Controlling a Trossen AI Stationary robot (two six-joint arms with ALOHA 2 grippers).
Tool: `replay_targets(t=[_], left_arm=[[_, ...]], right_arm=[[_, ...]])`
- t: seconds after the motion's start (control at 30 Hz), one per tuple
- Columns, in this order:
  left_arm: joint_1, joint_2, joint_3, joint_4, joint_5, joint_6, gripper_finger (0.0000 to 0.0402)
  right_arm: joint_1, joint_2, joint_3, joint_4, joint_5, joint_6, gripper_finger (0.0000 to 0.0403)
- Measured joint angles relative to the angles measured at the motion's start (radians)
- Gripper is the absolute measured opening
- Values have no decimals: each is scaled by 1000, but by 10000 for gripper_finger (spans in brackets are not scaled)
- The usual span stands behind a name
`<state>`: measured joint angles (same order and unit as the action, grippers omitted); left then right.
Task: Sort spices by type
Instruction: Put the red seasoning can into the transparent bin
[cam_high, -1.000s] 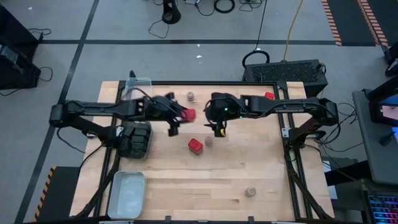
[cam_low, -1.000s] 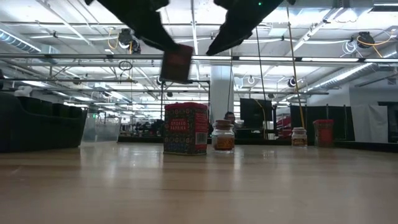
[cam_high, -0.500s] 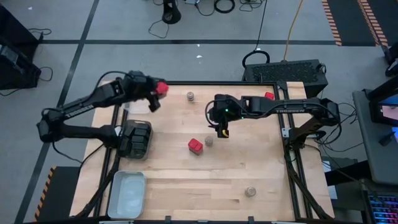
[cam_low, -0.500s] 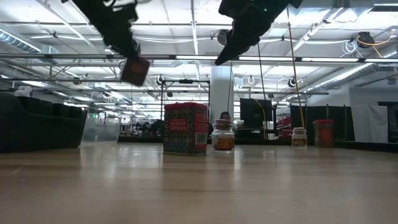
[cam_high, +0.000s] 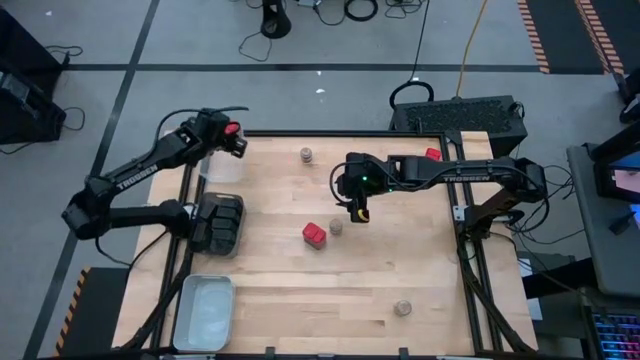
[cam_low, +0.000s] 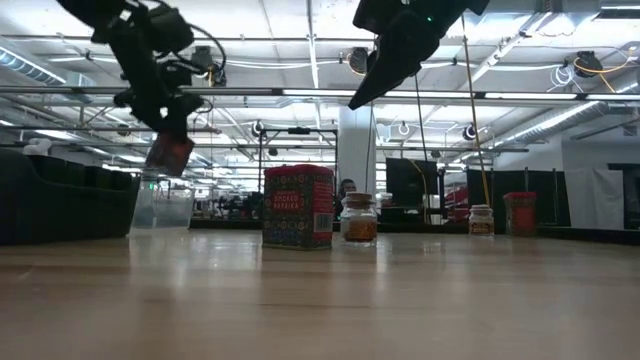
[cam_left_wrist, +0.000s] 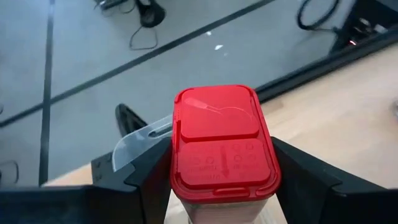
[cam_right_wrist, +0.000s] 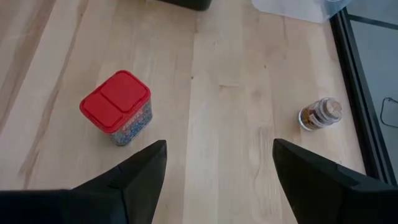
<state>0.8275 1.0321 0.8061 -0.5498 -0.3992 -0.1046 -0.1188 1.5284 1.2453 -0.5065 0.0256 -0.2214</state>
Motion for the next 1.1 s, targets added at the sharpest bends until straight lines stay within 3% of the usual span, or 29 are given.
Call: replay_targets(t=[0.4,0.87,1.1], left_arm=[[71,0,-157,204,-21,-97,232],[70,27,-160,242,11,-83,237],[77,135,-161,251,-4,-92,240]], right_arm=[[3,0,0,0,0,3,274],[3,0,0,15,0,5,274],[3,0,0,16,0,29,274]])
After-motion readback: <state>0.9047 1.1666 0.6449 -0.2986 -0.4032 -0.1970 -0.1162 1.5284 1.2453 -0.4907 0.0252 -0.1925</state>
